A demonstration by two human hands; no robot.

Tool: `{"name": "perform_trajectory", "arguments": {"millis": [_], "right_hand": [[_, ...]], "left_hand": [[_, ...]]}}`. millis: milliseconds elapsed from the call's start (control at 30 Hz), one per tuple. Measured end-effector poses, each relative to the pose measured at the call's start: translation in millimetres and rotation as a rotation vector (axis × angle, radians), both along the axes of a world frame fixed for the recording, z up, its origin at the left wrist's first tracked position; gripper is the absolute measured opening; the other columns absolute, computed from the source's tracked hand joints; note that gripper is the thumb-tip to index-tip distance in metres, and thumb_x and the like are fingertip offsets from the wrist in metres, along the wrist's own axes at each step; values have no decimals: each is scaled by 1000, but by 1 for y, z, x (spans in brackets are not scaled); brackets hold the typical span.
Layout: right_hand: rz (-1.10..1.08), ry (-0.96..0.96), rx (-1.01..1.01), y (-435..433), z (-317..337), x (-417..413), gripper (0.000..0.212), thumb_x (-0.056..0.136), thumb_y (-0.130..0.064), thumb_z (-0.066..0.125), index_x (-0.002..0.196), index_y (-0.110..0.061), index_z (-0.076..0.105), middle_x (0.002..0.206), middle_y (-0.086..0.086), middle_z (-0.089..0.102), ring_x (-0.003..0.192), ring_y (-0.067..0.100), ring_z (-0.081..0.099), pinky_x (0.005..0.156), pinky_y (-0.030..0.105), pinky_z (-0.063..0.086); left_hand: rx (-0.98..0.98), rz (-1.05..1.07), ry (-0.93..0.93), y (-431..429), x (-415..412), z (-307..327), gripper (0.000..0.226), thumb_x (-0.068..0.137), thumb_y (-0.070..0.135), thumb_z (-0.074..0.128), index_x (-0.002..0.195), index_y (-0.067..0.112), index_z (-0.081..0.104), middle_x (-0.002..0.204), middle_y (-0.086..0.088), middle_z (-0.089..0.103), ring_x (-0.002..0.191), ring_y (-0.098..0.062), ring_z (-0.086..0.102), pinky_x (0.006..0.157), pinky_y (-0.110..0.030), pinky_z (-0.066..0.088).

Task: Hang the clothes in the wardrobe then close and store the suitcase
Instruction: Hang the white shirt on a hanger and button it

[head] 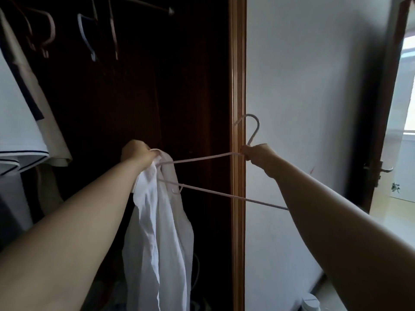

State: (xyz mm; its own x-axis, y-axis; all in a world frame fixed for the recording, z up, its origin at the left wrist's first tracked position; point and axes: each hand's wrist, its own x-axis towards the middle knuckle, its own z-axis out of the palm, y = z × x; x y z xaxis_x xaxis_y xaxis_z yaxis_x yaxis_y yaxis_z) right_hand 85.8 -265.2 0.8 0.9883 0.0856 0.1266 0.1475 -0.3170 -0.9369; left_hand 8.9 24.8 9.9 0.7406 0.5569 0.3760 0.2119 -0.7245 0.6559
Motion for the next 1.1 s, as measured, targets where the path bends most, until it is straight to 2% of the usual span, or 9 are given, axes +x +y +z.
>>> {"name": "perform_trajectory", "arguments": {"millis": [267, 500, 567, 667, 733, 833, 900, 1000, 1100], "right_hand": [[72, -71, -117, 36, 0, 0, 28, 88, -38, 65, 80, -11, 64, 65, -4, 55, 50, 7, 44, 47, 18, 35], [-22, -184, -156, 61, 6, 5, 38, 85, -48, 61, 75, -13, 70, 47, -3, 44, 42, 13, 38, 47, 28, 32], [-42, -190, -124, 56, 8, 7, 37, 85, -45, 59, 73, -11, 67, 49, -2, 43, 43, 13, 37, 45, 27, 30], [-18, -230, -68, 50, 11, 10, 37, 89, -43, 58, 78, -10, 70, 52, -2, 44, 44, 13, 38, 46, 26, 29], [-11, -260, -32, 47, 13, 12, 39, 90, -44, 58, 83, -9, 73, 51, -2, 45, 45, 13, 38, 47, 26, 30], [-14, -329, -8, 45, 15, 16, 43, 85, -44, 65, 86, -2, 74, 57, 4, 52, 53, 15, 45, 55, 27, 36], [-13, -423, 40, 45, 15, 18, 43, 78, -37, 74, 89, 4, 71, 71, 11, 61, 65, 18, 52, 62, 33, 43], [-110, -527, 106, 38, 13, 17, 24, 71, -26, 80, 91, -14, 74, 91, -2, 70, 82, 11, 63, 76, 29, 54], [-123, -545, 53, 24, 11, 16, 6, 72, -20, 77, 77, -17, 74, 73, -5, 68, 65, 6, 61, 63, 23, 52]], "left_hand": [[-194, -121, -131, -52, 14, 15, 33, 85, 26, 69, 109, 5, 68, 108, -13, 68, 98, -28, 65, 79, -29, 49], [-455, -500, -59, -100, 22, 20, 9, 73, 15, 76, 82, 12, 76, 89, -14, 72, 82, -27, 68, 77, -35, 57], [-335, -557, -18, -100, 26, 21, 21, 82, 26, 71, 98, 13, 74, 103, -12, 71, 94, -25, 68, 82, -36, 55], [302, -371, 123, -94, 31, 23, 39, 90, 49, 50, 107, 17, 65, 130, -11, 48, 118, -31, 50, 99, -42, 44], [566, -307, 128, -91, 29, 26, 33, 92, 51, 43, 100, 23, 57, 128, -6, 42, 123, -32, 39, 99, -40, 35], [438, -462, 31, -84, 35, 27, 18, 98, 36, 41, 91, 24, 53, 98, -1, 58, 102, -29, 57, 78, -35, 42], [408, -454, -8, -79, 44, 27, 18, 99, 29, 40, 104, 22, 55, 105, -4, 63, 103, -28, 59, 85, -39, 46], [392, -354, -8, -68, 52, 31, 26, 100, 27, 36, 119, 20, 52, 123, -10, 60, 113, -32, 56, 99, -46, 42], [329, -300, -39, -59, 52, 39, 29, 101, 28, 34, 124, 18, 49, 126, -11, 57, 114, -33, 54, 100, -44, 42]]}}
